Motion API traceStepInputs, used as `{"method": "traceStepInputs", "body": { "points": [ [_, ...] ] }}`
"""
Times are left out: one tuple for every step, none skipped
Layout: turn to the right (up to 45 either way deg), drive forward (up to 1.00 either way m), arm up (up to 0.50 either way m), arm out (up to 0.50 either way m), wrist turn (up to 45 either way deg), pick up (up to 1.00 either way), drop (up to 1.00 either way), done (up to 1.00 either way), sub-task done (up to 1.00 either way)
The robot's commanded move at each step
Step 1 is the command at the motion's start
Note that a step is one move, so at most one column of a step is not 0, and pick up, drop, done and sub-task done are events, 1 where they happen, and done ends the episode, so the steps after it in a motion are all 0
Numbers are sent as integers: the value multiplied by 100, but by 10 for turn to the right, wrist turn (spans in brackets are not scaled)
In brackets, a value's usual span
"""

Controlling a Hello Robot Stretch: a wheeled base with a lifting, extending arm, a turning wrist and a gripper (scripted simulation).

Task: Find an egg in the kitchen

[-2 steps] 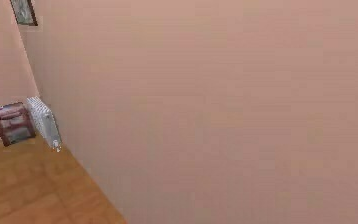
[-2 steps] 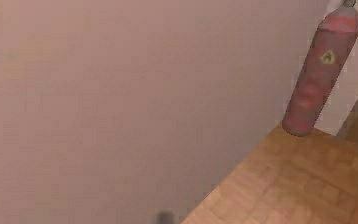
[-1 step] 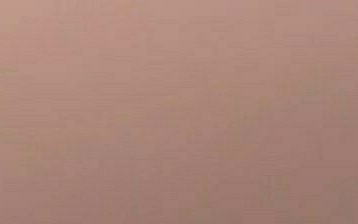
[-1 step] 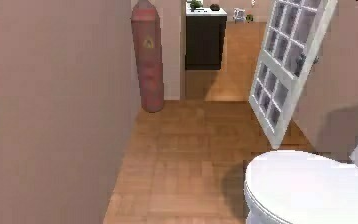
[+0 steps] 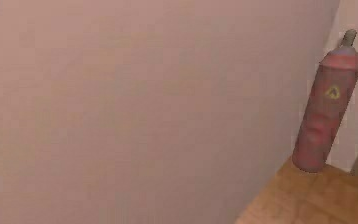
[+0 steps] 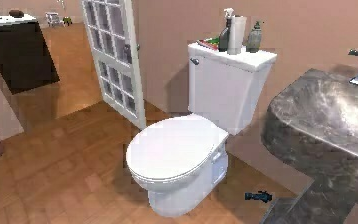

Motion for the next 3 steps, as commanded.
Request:
{"method": "traceStepInputs", "body": {
  "points": [
    [360,0,0,0,0,0,0,0,0],
    [0,100,0,0,0,0,0,0,0],
    [210,0,0,0,0,0,0,0,0]
  ]
}}
